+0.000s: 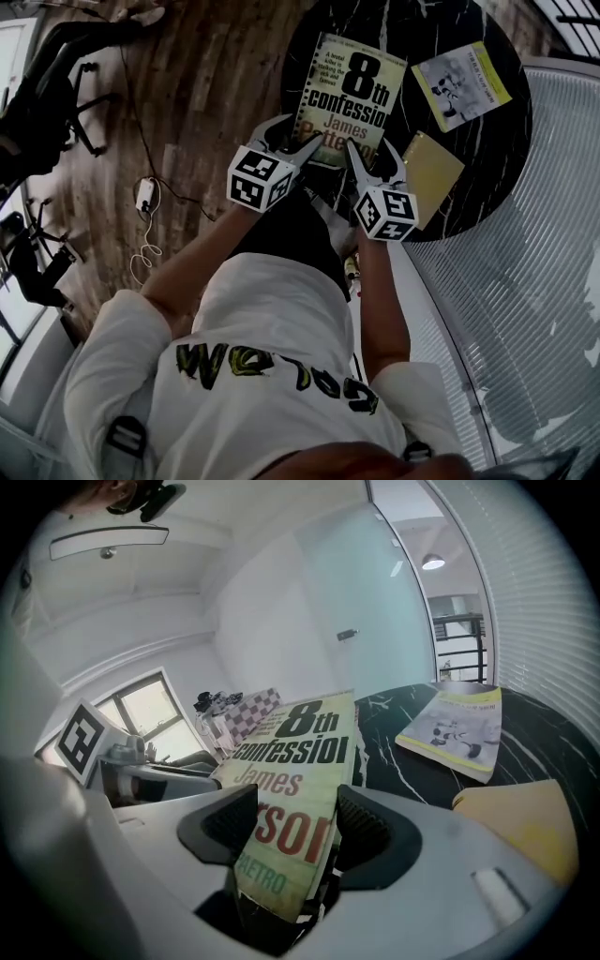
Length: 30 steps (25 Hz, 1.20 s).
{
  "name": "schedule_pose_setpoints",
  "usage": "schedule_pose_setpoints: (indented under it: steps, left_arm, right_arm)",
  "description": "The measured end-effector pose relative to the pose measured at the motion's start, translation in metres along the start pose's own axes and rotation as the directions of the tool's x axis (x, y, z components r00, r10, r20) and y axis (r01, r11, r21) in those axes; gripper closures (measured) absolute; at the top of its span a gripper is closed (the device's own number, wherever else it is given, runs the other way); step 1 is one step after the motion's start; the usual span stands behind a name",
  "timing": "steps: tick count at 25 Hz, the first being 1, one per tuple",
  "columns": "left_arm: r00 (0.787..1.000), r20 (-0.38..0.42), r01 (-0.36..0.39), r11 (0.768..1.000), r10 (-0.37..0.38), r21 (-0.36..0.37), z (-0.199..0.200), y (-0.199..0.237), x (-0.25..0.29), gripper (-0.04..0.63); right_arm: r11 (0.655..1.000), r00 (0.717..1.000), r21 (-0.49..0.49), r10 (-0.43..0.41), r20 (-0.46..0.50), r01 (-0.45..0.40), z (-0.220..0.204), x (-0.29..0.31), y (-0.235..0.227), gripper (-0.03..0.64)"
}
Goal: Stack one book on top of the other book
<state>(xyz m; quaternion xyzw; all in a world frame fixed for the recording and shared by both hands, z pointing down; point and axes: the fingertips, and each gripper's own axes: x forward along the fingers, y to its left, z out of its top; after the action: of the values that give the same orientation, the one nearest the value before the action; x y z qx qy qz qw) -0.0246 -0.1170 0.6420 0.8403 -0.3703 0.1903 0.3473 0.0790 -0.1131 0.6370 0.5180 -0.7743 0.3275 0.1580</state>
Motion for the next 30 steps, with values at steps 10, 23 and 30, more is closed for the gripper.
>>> schedule_pose_setpoints:
  steps: [10, 23, 30]
  left_arm:
    - [0.999, 0.054, 0.000, 0.999, -0.002, 0.036, 0.034, -0.034, -0.045, 0.342]
    - [0.990, 0.138, -0.006, 0.992, -0.011, 0.127, 0.069, -0.084, -0.108, 0.345]
    - [0.987, 0.160, -0.014, 0.993, -0.005, 0.118, 0.072, -0.090, -0.118, 0.345]
  right_arm:
    - [1.000, 0.996, -0.025, 0.001, 0.084, 0.001, 0.036, -0.048, 0.028, 0.345]
    - [0.999, 0.985, -0.030, 0.018, 0.172, -0.013, 0.072, -0.117, 0.062, 0.347]
    - [0.998, 0.980, -0.057, 0.026, 0.199, -0.015, 0.078, -0.126, 0.069, 0.347]
